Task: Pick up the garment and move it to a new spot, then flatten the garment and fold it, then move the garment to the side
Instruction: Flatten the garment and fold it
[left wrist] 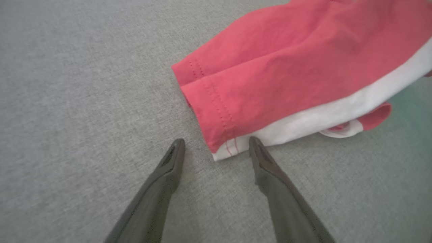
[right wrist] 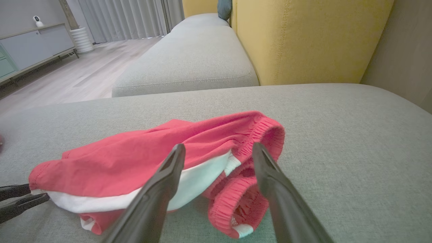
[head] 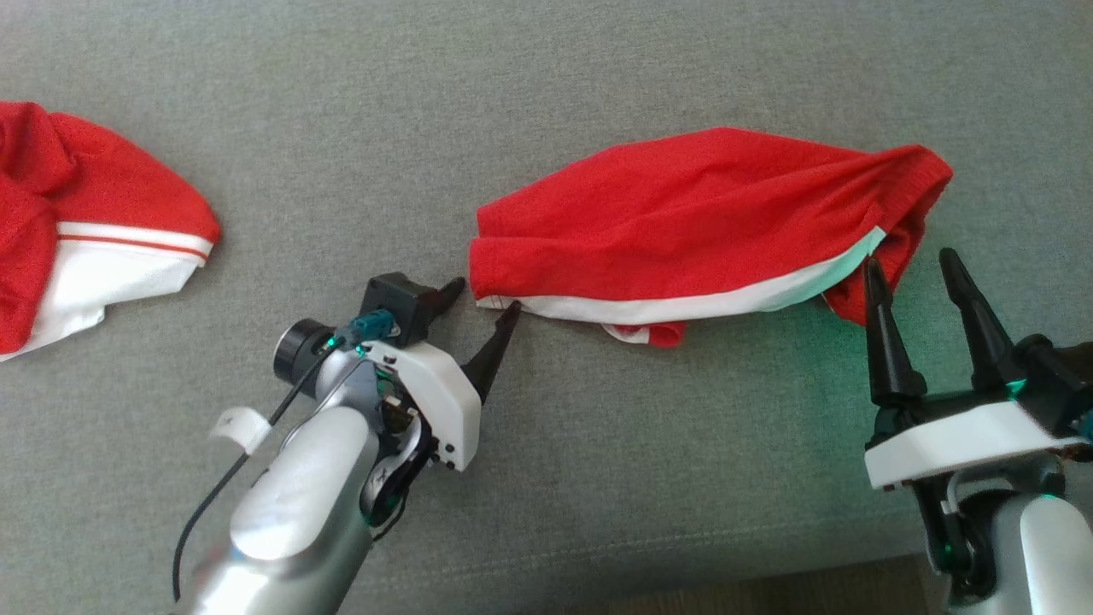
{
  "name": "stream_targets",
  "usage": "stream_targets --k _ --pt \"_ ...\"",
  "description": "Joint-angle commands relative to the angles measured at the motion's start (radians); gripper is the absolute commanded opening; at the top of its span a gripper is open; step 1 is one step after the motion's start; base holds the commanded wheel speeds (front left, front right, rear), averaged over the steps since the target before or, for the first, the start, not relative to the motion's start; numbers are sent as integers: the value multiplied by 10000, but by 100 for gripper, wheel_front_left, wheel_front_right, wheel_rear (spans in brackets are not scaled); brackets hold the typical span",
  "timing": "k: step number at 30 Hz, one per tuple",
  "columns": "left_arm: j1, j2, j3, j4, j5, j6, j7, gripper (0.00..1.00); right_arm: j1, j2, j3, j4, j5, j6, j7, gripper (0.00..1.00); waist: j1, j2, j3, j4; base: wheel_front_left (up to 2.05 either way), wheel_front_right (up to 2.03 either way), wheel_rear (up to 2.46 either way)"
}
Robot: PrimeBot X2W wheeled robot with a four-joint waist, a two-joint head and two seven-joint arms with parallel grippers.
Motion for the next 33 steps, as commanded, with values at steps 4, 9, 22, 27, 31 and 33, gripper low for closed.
stream_targets --k 4,9,22,27,31,33 --pt "-395 165 121 -185 -118 -179 -12 0 -293 -49 39 -200 144 -7 -8 100 0 0 22 -26 0 0 0" --pt "-349 221 76 -247 -146 -173 -88 0 -330 -138 -308 131 251 -7 553 100 0 0 17 -3 0 0 0" --pt "-454 253 -34 -362 -174 -106 -168 0 -1489 -1425 564 601 758 -7 2782 100 0 0 152 285 0 0 0" --pt "-494 252 -73 -374 -198 -81 -217 0 -1796 -1706 823 772 987 -7 3343 100 0 0 195 395 0 0 0" --pt "-489 267 -104 -357 -222 -61 -256 0 -1867 -1803 949 871 1118 -7 3661 100 0 0 182 441 0 0 0" --pt "-482 277 -117 -351 -229 -40 -276 0 -1878 -1876 1076 900 1193 -7 3777 97 0 0 171 443 0 0 0"
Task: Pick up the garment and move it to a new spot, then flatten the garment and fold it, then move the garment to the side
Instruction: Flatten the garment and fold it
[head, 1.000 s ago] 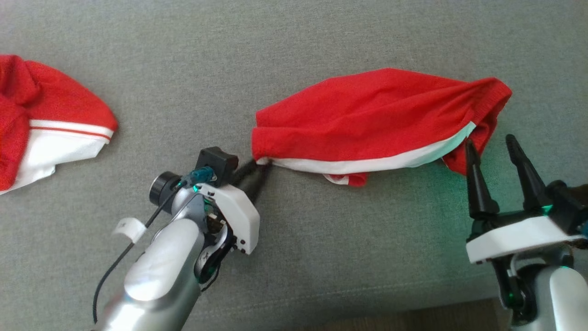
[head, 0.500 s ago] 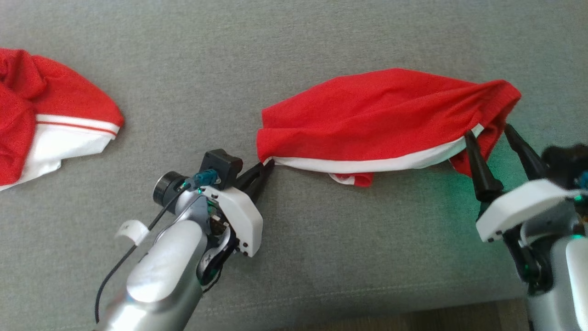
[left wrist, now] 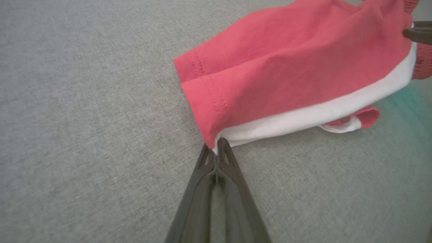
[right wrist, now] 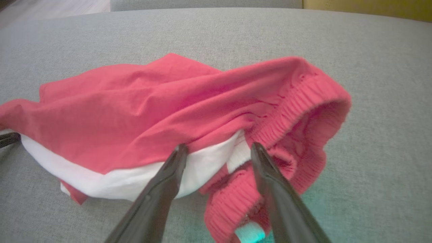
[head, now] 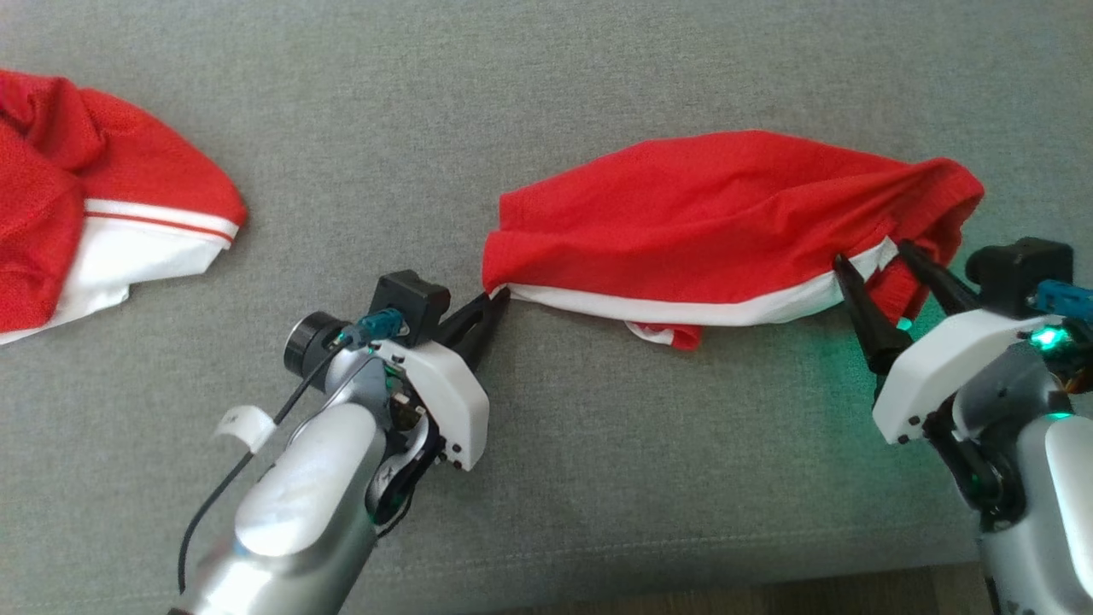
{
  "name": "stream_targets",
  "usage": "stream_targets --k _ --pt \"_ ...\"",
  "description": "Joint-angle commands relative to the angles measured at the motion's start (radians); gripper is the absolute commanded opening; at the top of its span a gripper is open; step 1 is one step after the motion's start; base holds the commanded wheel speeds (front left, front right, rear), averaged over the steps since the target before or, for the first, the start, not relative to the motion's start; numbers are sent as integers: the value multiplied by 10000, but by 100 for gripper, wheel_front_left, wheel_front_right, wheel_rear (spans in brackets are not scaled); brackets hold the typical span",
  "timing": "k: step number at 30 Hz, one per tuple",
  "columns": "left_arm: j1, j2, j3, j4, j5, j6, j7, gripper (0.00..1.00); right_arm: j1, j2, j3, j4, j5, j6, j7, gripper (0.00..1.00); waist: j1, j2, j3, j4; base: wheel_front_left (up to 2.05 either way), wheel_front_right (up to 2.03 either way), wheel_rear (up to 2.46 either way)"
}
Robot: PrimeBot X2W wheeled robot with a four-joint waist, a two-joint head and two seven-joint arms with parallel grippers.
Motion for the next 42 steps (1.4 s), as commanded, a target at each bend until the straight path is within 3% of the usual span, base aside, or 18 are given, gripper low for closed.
stream_targets --k 1,3,4,5,11,16,24,32,42 --pt "-308 188 232 -274 -37 51 -96 0 -238 -239 234 -305 109 -7 50 93 0 0 -20 -8 0 0 0" --pt "-297 194 215 -279 -41 78 -114 0 -252 -290 340 -257 196 -7 169 74 0 0 -29 -18 0 0 0" --pt "-298 197 206 -284 -43 88 -122 0 -269 -312 384 -237 255 -7 219 56 0 0 -27 -22 0 0 0" --pt "-311 198 186 -302 -44 102 -140 0 -298 -352 450 -196 384 -7 288 0 0 0 -24 -19 0 0 0" --pt "-334 233 196 -412 -64 164 -344 0 -167 -280 241 -220 593 -7 -66 0 0 0 -26 5 0 0 0" --pt "-253 338 296 -817 56 413 -904 0 147 -37 -113 -543 646 -7 -1051 0 0 0 -168 8 0 0 0" --pt "270 883 847 -2900 131 1080 -1678 0 723 77 -515 -1567 488 -7 -2253 0 0 0 -876 30 0 0 0" --pt "-206 1609 1458 -5708 415 1476 -1428 0 213 -337 -783 -2997 310 -7 -2051 0 0 0 -1708 149 0 0 0" --pt "-1746 1980 1991 -7314 590 1510 -650 0 -885 -745 -1111 -4005 397 -7 -1364 0 0 0 -2402 196 0 0 0"
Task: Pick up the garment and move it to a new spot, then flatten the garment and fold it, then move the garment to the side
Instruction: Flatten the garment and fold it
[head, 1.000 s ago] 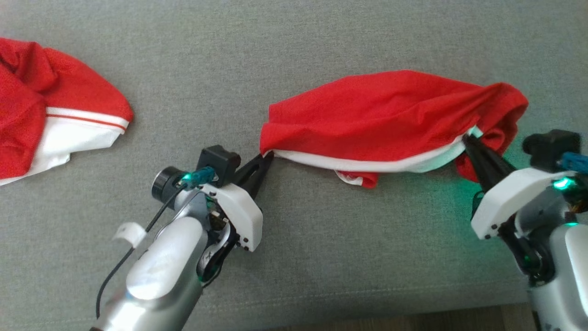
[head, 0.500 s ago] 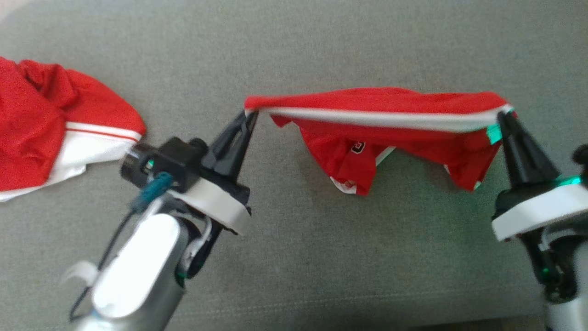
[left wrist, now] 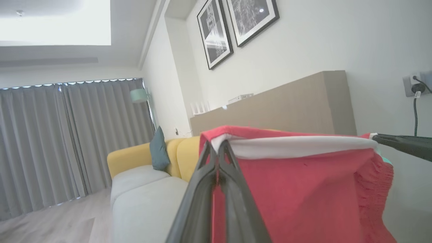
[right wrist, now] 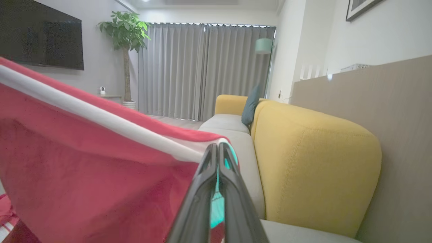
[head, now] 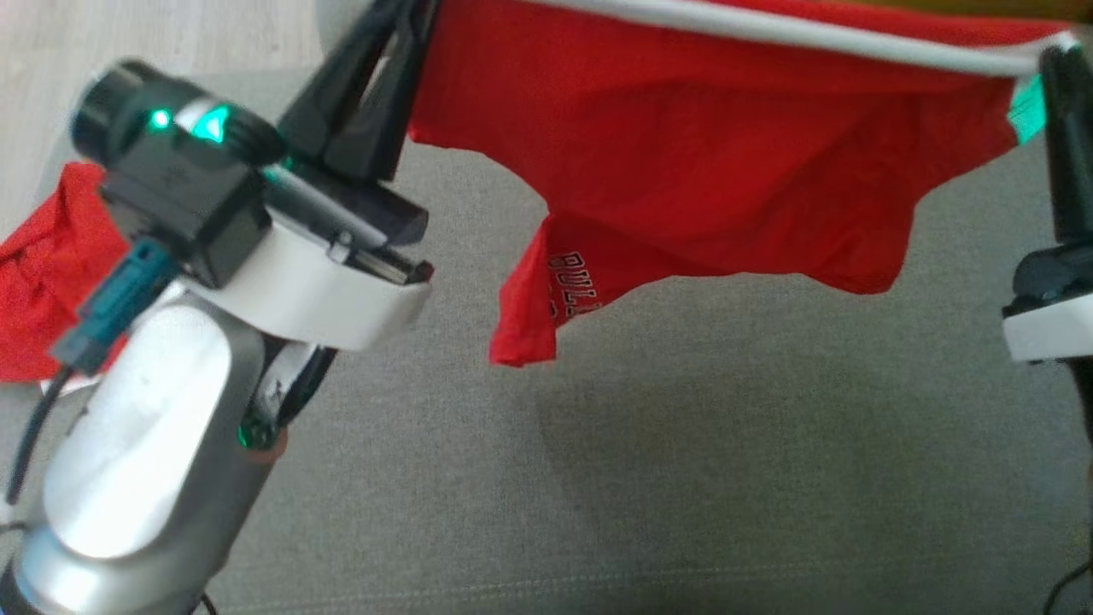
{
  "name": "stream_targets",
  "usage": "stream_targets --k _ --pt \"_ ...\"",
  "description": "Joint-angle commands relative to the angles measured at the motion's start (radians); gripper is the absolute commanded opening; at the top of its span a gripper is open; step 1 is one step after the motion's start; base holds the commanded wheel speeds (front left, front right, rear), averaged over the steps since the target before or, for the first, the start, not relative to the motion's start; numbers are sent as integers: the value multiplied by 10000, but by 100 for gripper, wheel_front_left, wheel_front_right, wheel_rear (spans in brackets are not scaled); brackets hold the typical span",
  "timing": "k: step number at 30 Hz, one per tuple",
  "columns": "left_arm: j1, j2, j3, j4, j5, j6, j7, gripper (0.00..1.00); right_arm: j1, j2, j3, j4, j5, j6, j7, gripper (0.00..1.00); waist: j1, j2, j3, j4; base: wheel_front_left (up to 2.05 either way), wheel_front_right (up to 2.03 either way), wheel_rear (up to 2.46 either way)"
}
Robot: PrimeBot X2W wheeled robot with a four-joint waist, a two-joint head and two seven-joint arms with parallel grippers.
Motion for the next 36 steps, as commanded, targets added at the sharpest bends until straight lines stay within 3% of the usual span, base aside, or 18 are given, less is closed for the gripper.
stream_targets --k 1,9,14,20,28,36 --pt "-601 352 574 -365 55 94 127 0 -350 -219 14 -359 62 -7 128 0 0 0 -75 -1 0 0 0" --pt "-863 249 665 -62 -315 63 342 0 -617 -48 -30 -232 366 -7 351 0 0 0 39 -47 0 0 0" --pt "-1348 -128 857 1455 -950 -210 -35 0 -1422 -91 297 632 673 -7 318 0 0 0 489 -81 0 0 0" --pt "-3103 -737 1007 4511 -1188 -726 -1011 0 -3456 -17 851 2668 904 -7 -220 0 0 0 1214 -63 0 0 0" --pt "-5942 -1404 1405 8179 -905 -1175 -2115 0 -6783 376 1732 6201 1059 -7 -1920 0 0 0 1619 -167 0 0 0" --pt "-5764 -1985 1787 9844 -695 -1472 -2155 0 -7763 821 2429 9279 1280 -7 -3270 0 0 0 2049 -118 0 0 0"
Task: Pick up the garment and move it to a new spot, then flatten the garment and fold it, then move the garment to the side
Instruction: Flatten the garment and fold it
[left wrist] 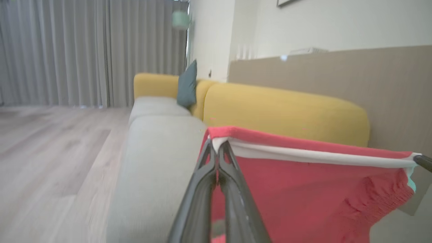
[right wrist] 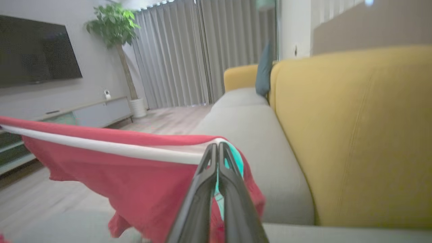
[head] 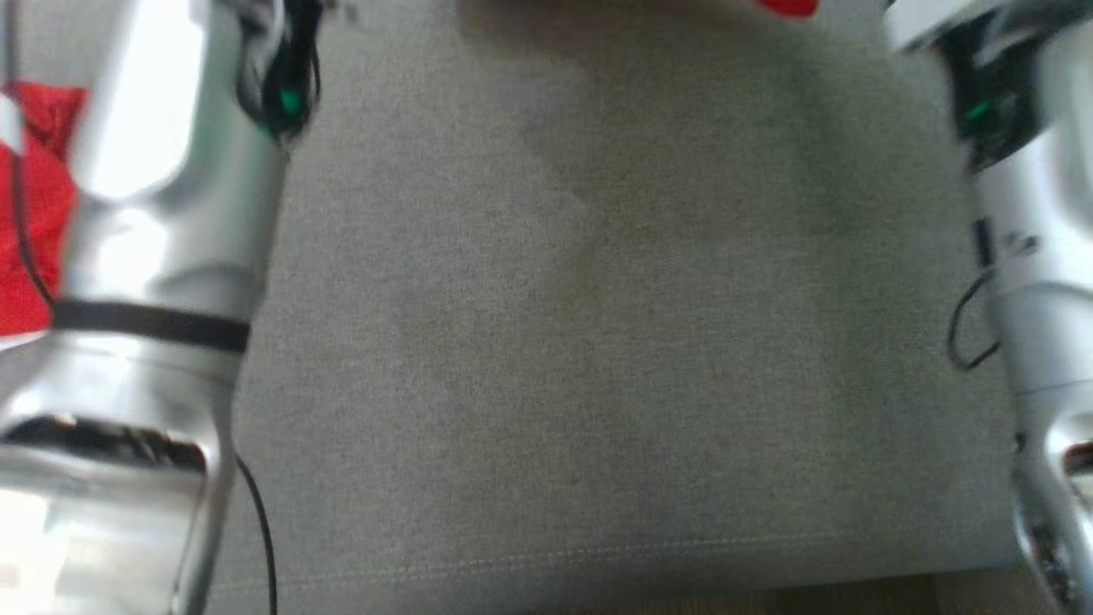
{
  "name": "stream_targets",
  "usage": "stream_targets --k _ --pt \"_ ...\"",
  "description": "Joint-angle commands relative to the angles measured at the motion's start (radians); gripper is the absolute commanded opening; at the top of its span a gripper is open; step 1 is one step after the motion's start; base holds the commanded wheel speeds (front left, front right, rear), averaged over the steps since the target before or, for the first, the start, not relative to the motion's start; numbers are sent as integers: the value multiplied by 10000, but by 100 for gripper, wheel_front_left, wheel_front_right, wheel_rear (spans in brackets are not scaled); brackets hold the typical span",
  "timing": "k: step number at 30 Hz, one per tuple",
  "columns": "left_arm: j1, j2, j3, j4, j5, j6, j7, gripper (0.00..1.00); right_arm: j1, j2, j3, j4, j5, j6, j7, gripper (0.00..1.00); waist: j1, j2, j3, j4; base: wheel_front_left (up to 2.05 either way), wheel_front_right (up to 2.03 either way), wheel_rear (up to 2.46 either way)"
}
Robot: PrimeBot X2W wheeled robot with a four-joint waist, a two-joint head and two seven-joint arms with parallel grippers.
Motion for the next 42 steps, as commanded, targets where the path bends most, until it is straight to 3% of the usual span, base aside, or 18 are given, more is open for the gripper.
stream_targets --k 1,8,17,22,26,36,42 --pt "102 329 362 21 -38 -8 -46 0 -126 211 181 145 151 -7 -180 0 0 0 145 10 0 0 0" --pt "2021 -94 676 1239 -247 -271 -48 0 968 516 1410 2250 989 -7 -1223 0 0 0 560 66 0 0 0" --pt "5352 -44 788 -57 196 -350 -48 0 3691 197 2128 1480 1586 -7 -1883 0 0 0 -205 54 0 0 0" --pt "7723 109 1112 -2362 418 -222 -49 0 6009 -235 1569 -305 1514 -7 -1661 0 0 0 -794 269 0 0 0" --pt "9124 334 1082 -3679 455 -54 66 0 7827 -206 740 -1935 1079 -7 -937 0 0 0 -1177 397 0 0 0" --pt "11998 988 1011 -7886 414 774 1959 0 11926 1038 -1165 -6940 -361 -7 1874 0 0 0 -1701 438 0 0 0" --pt "12797 1245 1082 -9500 405 1124 2693 0 12987 1350 -1494 -8427 -573 -7 2997 0 0 0 -1730 388 0 0 0"
